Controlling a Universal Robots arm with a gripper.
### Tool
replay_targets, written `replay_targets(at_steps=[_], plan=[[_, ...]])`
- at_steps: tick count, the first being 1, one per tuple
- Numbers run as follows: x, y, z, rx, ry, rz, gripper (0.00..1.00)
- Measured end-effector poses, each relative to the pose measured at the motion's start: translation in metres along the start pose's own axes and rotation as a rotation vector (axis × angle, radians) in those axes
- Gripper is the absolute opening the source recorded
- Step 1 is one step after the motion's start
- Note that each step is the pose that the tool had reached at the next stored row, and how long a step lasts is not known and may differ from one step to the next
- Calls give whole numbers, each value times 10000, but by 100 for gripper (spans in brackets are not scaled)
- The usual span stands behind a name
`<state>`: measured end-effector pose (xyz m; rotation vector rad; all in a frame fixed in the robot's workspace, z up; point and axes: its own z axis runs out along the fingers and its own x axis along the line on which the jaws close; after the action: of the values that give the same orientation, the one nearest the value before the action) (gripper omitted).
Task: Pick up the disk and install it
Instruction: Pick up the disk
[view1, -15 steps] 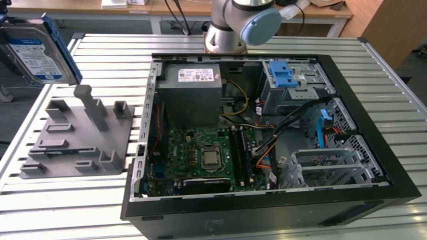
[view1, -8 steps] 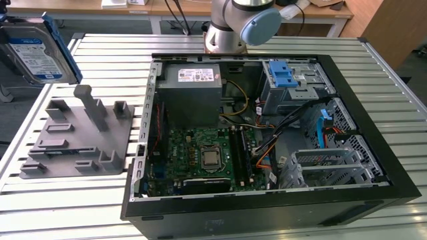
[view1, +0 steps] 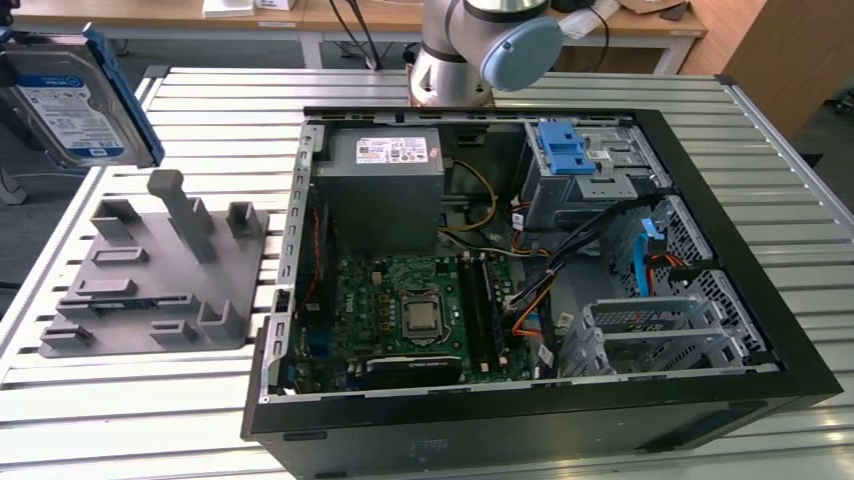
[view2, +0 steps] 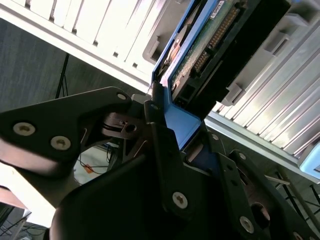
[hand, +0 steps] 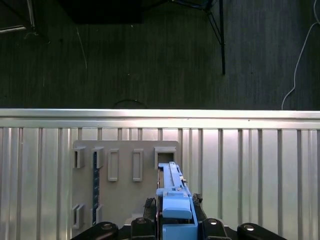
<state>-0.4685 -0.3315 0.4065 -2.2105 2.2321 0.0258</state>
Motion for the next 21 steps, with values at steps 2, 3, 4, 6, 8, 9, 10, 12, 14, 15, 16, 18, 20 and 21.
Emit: replay_targets(at_steps=[2, 3, 4, 6, 8, 9, 10, 12, 14, 15, 16, 18, 20, 21], plan=[[-1, 1, -43, 3, 3, 0, 37], [-2, 1, -67, 4, 6, 0, 37], [-2, 1, -89, 4, 12, 0, 37], [-2, 2, -123, 4, 13, 0, 37], [-3, 2, -164, 4, 14, 0, 37], [-3, 3, -189, 4, 14, 1, 37], [-4, 3, -216, 6, 14, 0, 37], [-5, 4, -274, 4, 17, 0, 37], [-6, 4, -327, 4, 17, 0, 37], [-6, 5, -356, 6, 16, 0, 37], [-6, 5, -385, 5, 17, 0, 37], [-7, 6, -448, 5, 17, 0, 37], [-7, 7, -505, 7, 16, 0, 37], [-8, 7, -531, 6, 17, 0, 37]])
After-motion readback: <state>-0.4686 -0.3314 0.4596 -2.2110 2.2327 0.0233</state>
